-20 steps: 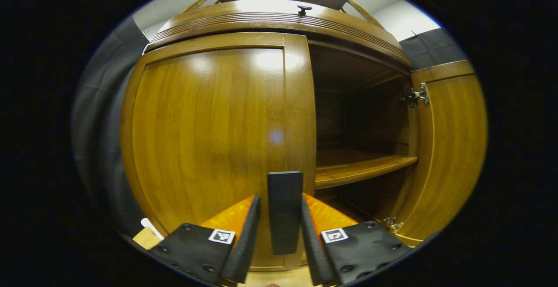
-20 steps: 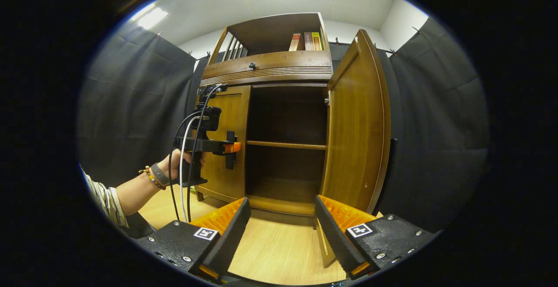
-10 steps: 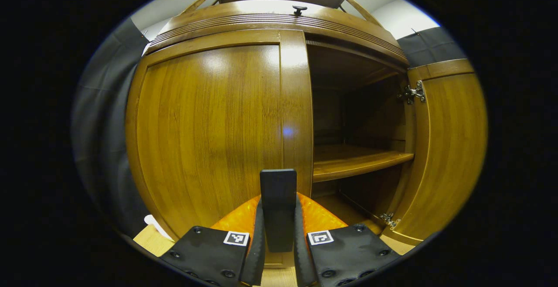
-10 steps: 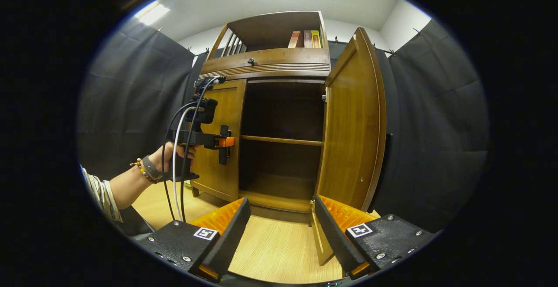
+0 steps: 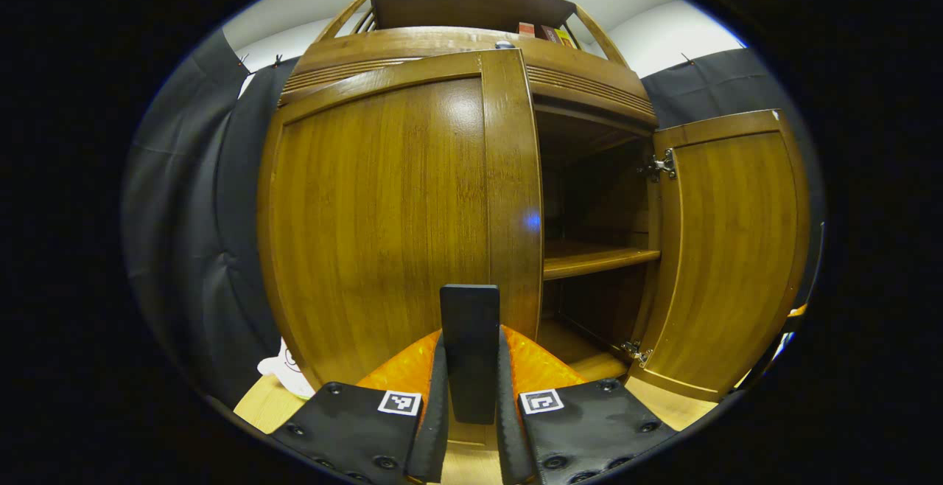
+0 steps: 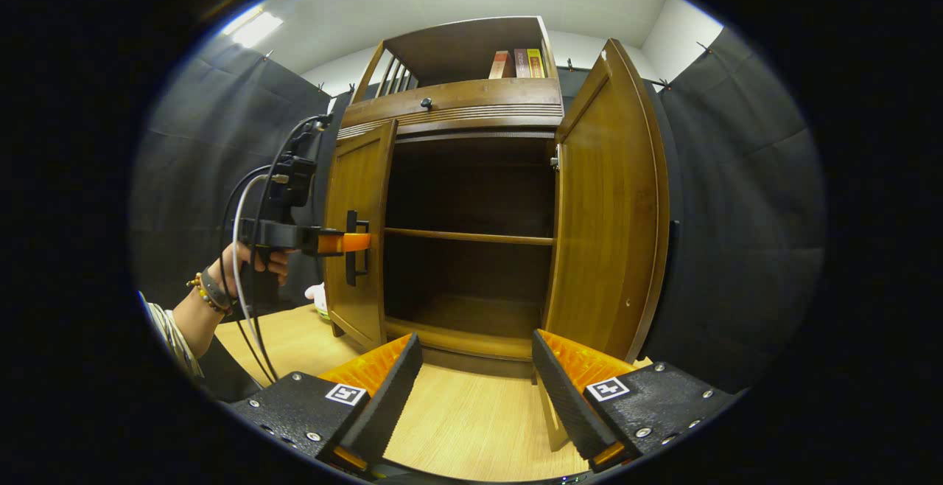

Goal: Open the right door of the double-door shoe cabinet with the right hand, and open the left door with the left hand.

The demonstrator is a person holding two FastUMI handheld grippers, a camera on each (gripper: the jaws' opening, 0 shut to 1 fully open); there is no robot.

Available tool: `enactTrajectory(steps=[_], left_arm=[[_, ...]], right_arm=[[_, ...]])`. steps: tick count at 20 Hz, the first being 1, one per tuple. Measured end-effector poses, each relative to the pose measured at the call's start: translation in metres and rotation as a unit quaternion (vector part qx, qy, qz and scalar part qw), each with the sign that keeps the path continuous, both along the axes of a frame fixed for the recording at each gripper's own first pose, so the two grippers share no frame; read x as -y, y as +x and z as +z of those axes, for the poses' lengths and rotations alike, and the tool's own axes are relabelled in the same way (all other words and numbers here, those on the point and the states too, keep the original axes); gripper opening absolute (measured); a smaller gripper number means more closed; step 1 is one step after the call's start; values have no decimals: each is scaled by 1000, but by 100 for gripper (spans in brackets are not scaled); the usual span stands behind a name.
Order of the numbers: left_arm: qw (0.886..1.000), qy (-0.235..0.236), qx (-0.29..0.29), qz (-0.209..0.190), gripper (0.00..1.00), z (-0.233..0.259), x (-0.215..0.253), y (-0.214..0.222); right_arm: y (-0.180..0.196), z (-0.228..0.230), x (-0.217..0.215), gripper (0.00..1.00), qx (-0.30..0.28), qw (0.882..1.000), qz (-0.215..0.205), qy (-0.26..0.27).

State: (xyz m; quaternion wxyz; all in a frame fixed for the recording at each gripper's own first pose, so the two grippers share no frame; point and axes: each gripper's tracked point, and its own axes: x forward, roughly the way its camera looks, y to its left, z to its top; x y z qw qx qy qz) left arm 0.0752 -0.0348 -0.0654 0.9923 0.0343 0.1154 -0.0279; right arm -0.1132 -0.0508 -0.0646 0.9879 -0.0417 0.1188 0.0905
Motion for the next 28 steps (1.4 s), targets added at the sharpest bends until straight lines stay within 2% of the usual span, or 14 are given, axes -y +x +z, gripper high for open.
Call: enactTrajectory(steps=[7, 9, 12, 16, 17, 19, 20, 21, 22, 23, 24, 25, 27, 28], left_arm=[[999, 26, 19, 15, 34, 27, -52, -80], [998, 44, 30, 34, 34, 36, -75, -100], [995, 71, 38, 61, 30, 38, -104, -118], [987, 109, 53, 101, 20, 46, -149, -135], [986, 117, 53, 106, 24, 46, -161, -139], [989, 86, 57, 101, 8, 45, -173, -139], [992, 64, 53, 99, 7, 45, -180, -142], [993, 55, 49, 93, 20, 46, -186, -143], [994, 51, 47, 84, 4, 46, -194, -144], [995, 47, 48, 76, 3, 49, -203, -144], [996, 40, 48, 65, 12, 51, -213, -144], [997, 30, 51, 52, 2, 53, -221, -146], [998, 14, 59, 27, 20, 55, -239, -146], [998, 7, 66, 12, 11, 56, -247, -145]], right_arm=[[8, 4, -16, 98, 10, 1000, 12, 19], [9, 5, -17, 93, 12, 1000, 10, 21], [14, 7, -18, 98, 15, 999, 11, 27], [14, 12, -20, 93, 19, 999, 12, 34], [14, 13, -20, 93, 20, 999, 12, 33], [16, 14, -16, 93, 21, 999, 7, 34], [17, 15, -14, 93, 22, 999, 3, 35], [18, 15, -13, 93, 23, 999, 1, 34], [18, 15, -12, 93, 22, 999, -1, 34], [18, 15, -10, 93, 22, 999, -4, 32], [18, 15, -8, 93, 21, 999, -6, 30], [18, 15, -7, 93, 21, 999, -8, 27], [17, 16, -6, 93, 22, 999, -13, 23], [17, 17, -6, 89, 22, 999, -14, 22]])
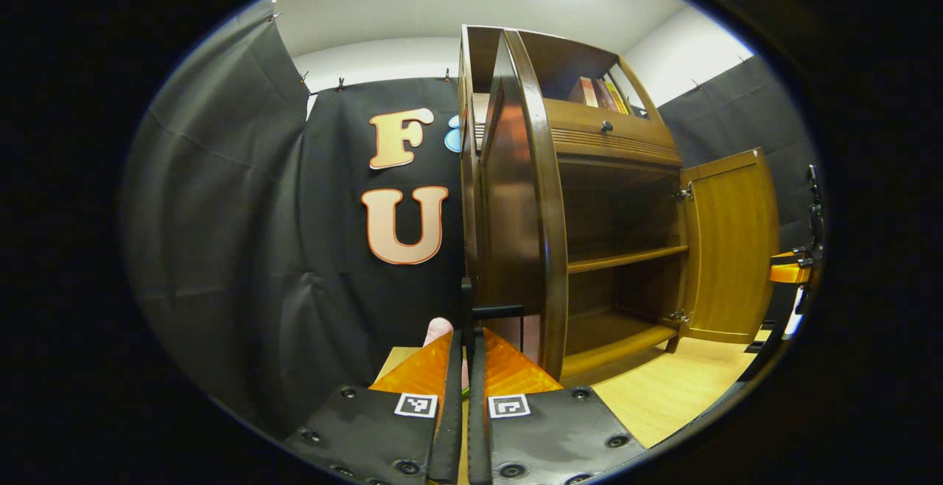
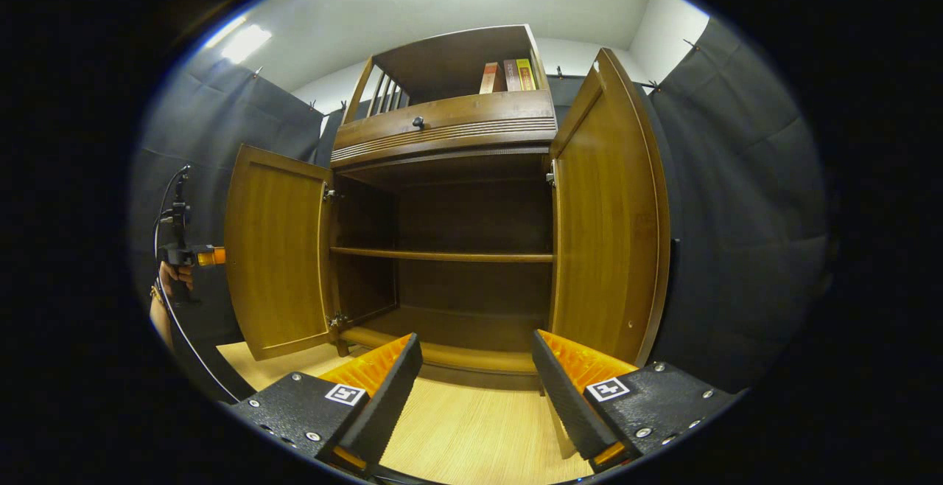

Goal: Open the right door of the double-door shoe cabinet with the right hand, and open the left door with the left hand.

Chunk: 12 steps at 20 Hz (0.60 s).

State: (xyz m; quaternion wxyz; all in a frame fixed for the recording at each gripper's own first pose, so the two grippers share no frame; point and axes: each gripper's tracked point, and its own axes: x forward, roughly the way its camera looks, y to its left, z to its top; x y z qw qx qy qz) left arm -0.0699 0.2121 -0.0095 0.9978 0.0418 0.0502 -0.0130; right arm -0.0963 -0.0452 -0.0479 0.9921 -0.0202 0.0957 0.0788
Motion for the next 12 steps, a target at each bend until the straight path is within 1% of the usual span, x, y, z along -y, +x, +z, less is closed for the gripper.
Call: enactTrajectory(steps=[1, 2, 3, 4, 5, 7, 8, 9, 11, 12], left_arm=[[1000, -3, 6, -13, 20, 1, -5, 0], [999, -3, 13, -32, 20, 3, -8, -3], [999, -1, 22, -41, 21, 3, -10, -2], [998, -2, 25, -51, 17, 1, -9, 0], [998, -1, 26, -57, 17, 1, -8, 1], [998, 14, 23, -63, 18, 1, -6, 1], [997, 19, 18, -66, 17, 0, -5, -1], [997, 24, 10, -68, 17, -3, -4, -6], [998, 33, 3, -58, 17, -9, -9, -31], [999, 33, 9, -41, 16, -9, -17, -48]], right_arm=[[0, 0, -1, 89, 0, 1000, 0, 0], [0, 0, -2, 93, 0, 1000, 0, -1], [0, 1, -3, 93, 0, 1000, 0, -2], [0, 1, -3, 98, 0, 1000, -2, -3], [0, 1, -3, 98, 0, 1000, -3, -3], [1, 3, -4, 98, 2, 1000, -5, -1], [2, 4, -5, 93, 4, 1000, -5, 1], [2, 4, -6, 93, 4, 1000, -5, 3], [2, 4, -6, 93, 5, 1000, -4, 3], [3, 2, -6, 97, 4, 1000, -4, 1]])
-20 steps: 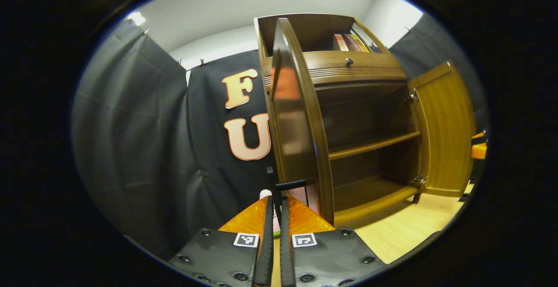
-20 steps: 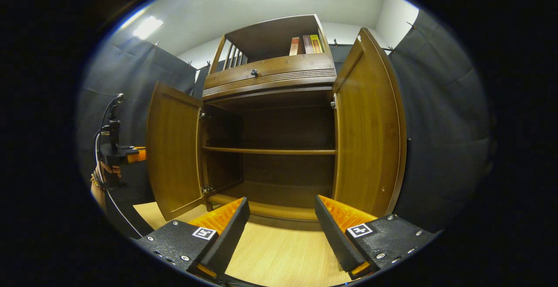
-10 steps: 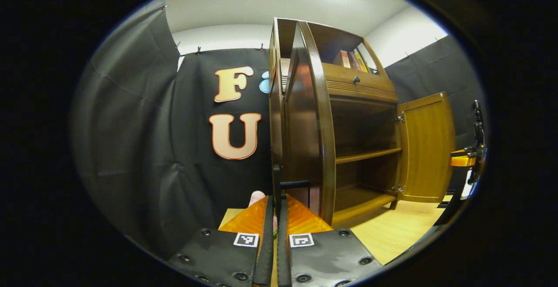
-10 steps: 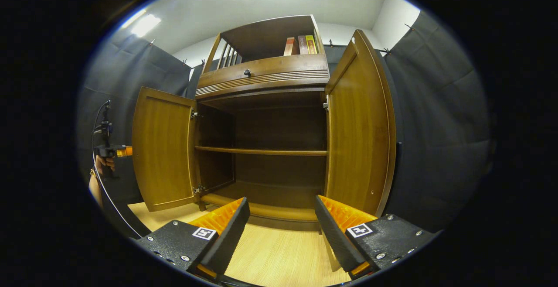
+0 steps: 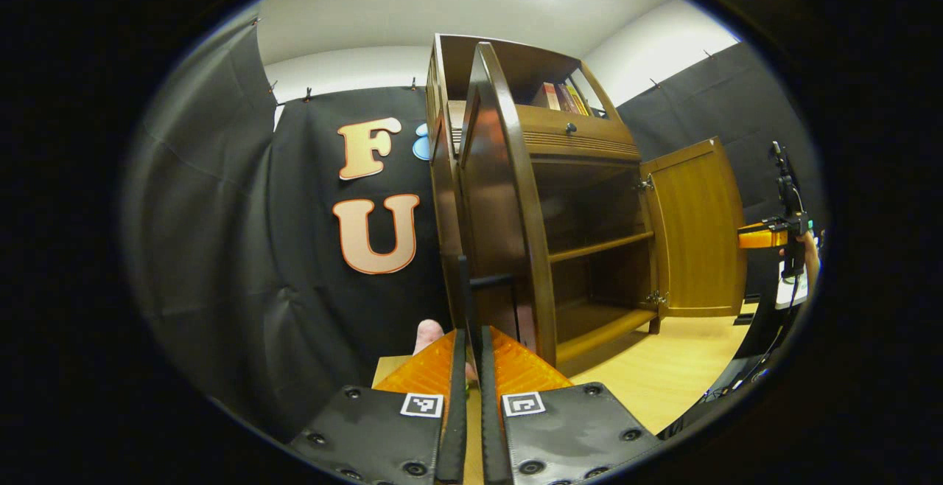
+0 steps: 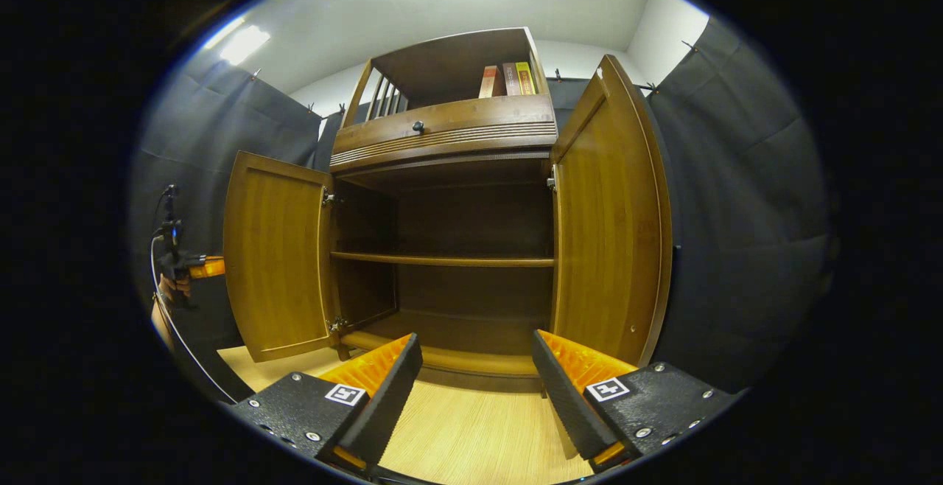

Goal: Open the right door of the double-door shoe cabinet with the right hand, and open the left door with the left hand.

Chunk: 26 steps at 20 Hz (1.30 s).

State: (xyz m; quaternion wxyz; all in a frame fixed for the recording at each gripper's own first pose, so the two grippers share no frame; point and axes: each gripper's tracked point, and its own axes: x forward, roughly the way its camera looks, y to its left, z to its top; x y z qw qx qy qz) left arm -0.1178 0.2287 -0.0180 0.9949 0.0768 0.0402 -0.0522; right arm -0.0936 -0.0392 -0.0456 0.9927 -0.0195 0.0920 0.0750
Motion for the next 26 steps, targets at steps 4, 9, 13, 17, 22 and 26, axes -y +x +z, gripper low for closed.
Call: enactTrajectory(steps=[4, 9, 13, 17, 22, 26], left_arm=[[994, -53, 58, 81, 14, 35, 3, -77], [987, -105, 58, 104, 12, 48, 86, -61], [990, -119, 12, 79, 12, 40, 151, -1], [991, -87, -11, 98, 29, 20, 160, 40], [991, -48, 31, 125, 76, 29, 159, 46], [991, -42, 49, 118, 93, 36, 163, 42]], right_arm=[[5, -6, 7, 93, -9, 1000, -7, -9], [14, -12, -2, 93, -7, 1000, -7, -21], [12, -4, -10, 98, 10, 1000, -8, -19], [12, -2, -13, 93, 16, 1000, -6, -5], [23, 2, -9, 93, 20, 1000, -5, 18], [28, 1, -12, 94, 18, 999, -2, 31]])
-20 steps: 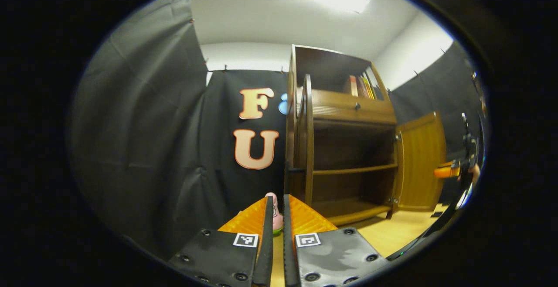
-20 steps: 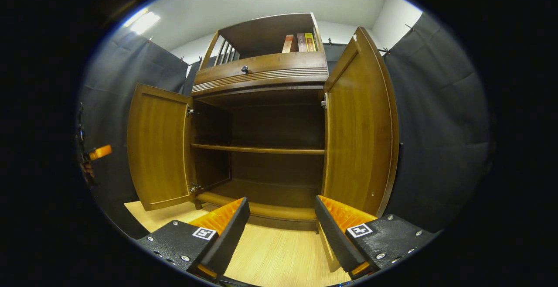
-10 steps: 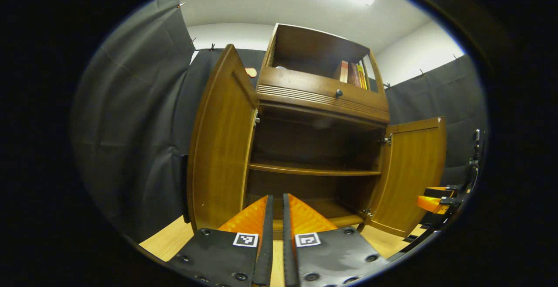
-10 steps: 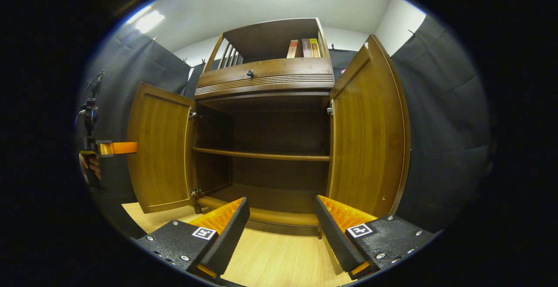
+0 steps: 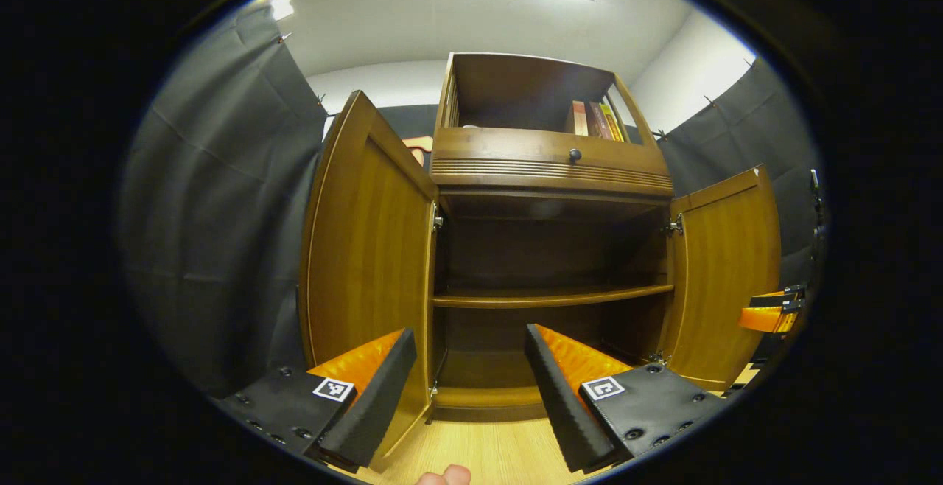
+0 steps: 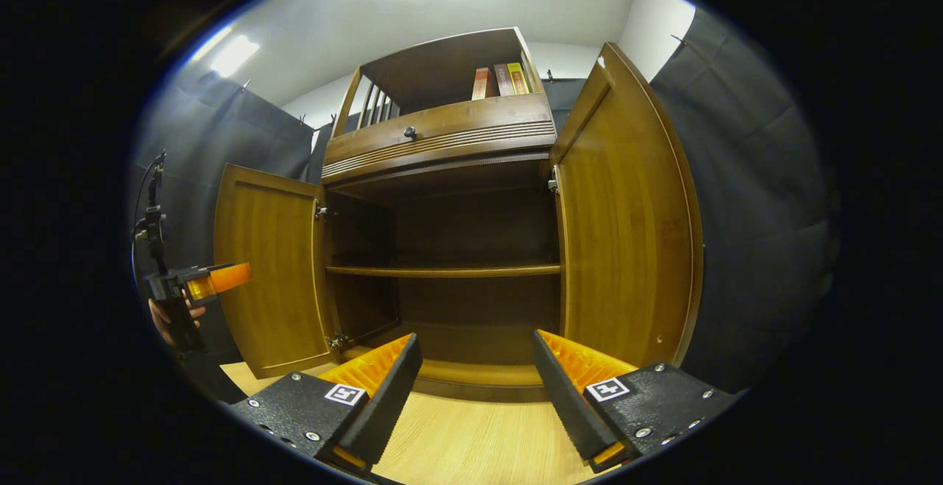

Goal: Open the right door of the double-door shoe cabinet with the right hand, and open the left door with the left hand.

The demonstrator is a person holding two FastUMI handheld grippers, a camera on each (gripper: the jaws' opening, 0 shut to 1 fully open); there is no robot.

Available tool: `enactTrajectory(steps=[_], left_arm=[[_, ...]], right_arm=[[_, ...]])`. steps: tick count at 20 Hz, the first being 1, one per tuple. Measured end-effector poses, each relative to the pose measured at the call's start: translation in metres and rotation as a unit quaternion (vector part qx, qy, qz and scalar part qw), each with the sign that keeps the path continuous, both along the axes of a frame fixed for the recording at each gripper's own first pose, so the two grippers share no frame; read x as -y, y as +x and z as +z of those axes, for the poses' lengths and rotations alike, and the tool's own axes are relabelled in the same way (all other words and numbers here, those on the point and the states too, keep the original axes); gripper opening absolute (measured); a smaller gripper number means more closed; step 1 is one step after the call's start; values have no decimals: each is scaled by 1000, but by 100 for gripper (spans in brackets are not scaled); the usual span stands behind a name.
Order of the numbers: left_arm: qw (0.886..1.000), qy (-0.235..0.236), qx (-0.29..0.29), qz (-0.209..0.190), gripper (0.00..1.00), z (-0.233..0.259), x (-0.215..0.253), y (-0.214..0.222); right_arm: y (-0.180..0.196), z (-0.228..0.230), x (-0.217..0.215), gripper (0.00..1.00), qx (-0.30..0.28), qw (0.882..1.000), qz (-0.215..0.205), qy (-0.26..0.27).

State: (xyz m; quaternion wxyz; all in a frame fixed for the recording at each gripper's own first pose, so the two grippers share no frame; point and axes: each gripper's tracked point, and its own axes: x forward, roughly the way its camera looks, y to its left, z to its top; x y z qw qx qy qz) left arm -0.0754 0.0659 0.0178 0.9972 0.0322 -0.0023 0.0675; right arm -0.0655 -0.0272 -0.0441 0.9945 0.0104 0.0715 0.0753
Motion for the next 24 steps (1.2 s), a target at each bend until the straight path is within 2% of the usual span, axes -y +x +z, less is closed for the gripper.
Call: enactTrajectory(steps=[2, 3, 5, 6, 7, 11, 13, 14, 16, 17, 19, 20, 21, 22, 24], left_arm=[[1000, 3, 1, -1, 96, -1, 1, -3], [1000, 2, 1, -4, 96, -3, 3, -3], [1000, 1, -2, -6, 93, -6, 3, -3], [1000, 2, -3, -4, 93, -7, 1, -4], [1000, 2, -3, -3, 96, -8, 0, -4], [1000, -4, -11, -6, 93, -14, 0, -2], [1000, -3, -14, -7, 93, -18, 1, 0], [1000, -3, -15, -8, 93, -18, 2, 0], [1000, -3, -19, -10, 93, -21, 4, 3], [1000, -4, -21, -12, 100, -22, 6, 5], [1000, -3, -23, -12, 100, -24, 8, 6], [1000, -1, -23, -13, 100, -24, 8, 5], [1000, 2, -23, -13, 100, -24, 9, 6], [1000, 5, -23, -11, 93, -24, 8, 6], [1000, 7, -22, -10, 93, -23, 9, 8]], right_arm=[[1, -2, -1, 89, -1, 1000, 0, -4], [1, -3, -1, 97, -2, 1000, -2, -9], [-1, -4, -4, 93, -3, 1000, 0, -13], [-2, -3, -8, 98, -4, 1000, 4, -13], [-3, -4, -12, 93, -4, 1000, 9, -11], [-5, -1, -12, 98, -1, 1000, 8, -14], [-5, -1, -12, 89, -1, 1000, 8, -13], [-7, 0, -12, 98, -2, 1000, 8, -12], [-8, 1, -11, 89, -1, 1000, 8, -13], [-7, -1, -12, 91, -1, 1000, 8, -15], [-8, -1, -12, 93, -1, 1000, 9, -15], [-7, -2, -12, 89, -1, 1000, 9, -17], [-8, -2, -12, 93, -1, 1000, 10, -18], [-8, -3, -13, 93, 0, 1000, 11, -18], [-7, -4, -13, 93, -1, 1000, 11, -16]])
